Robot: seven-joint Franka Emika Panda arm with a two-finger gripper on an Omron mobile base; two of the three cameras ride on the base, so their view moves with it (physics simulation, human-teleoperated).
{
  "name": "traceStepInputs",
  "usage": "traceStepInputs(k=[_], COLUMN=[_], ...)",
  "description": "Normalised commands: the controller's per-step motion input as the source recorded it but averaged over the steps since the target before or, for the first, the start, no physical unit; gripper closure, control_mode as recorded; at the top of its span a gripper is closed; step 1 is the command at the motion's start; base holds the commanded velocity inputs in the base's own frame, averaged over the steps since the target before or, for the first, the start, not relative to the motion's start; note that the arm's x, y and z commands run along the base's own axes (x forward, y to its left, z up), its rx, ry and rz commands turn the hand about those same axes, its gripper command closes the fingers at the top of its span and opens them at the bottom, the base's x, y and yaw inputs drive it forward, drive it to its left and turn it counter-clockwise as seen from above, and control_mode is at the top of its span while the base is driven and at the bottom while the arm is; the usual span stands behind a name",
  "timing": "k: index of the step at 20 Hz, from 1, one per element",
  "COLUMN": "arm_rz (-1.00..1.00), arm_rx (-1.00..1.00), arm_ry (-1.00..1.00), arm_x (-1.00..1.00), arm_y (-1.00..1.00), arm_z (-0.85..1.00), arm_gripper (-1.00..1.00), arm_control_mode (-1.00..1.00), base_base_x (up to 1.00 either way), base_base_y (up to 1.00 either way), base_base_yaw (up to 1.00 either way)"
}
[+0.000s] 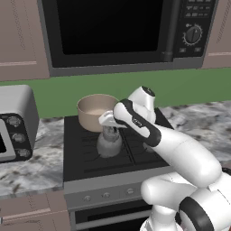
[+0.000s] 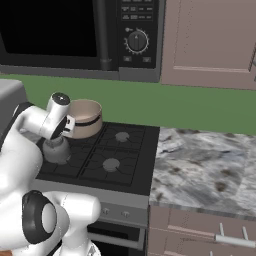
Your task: Pick the kettle from the counter and place it on a stove burner. Then turn the burner on.
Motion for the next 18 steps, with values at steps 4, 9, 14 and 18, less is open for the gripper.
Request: traceStepInputs(k=[4,9,14,18], arm_rz=[0.0,0.0,0.0,0.0], arm_rx=[-0.04,-0.03,0.0,0.0], arm_ry=[0.01,0.01,0.0,0.0], arm_x=[0.01,0.0,0.0,0.0], arm_y=[0.01,0.0,0.0,0.01], arm_z=[-0.11,-0.07,-0.01,-0.13], arm_gripper=[1.0,1.0,1.0,1.0], arm_control_mode=[-1.0,-1.0,-1.0,-1.0], base_base_x=[0.0,0.0,0.0,0.0], base_base_y=[0.0,0.0,0.0,0.0], base_base_yaw=[0.0,0.0,0.0,0.0])
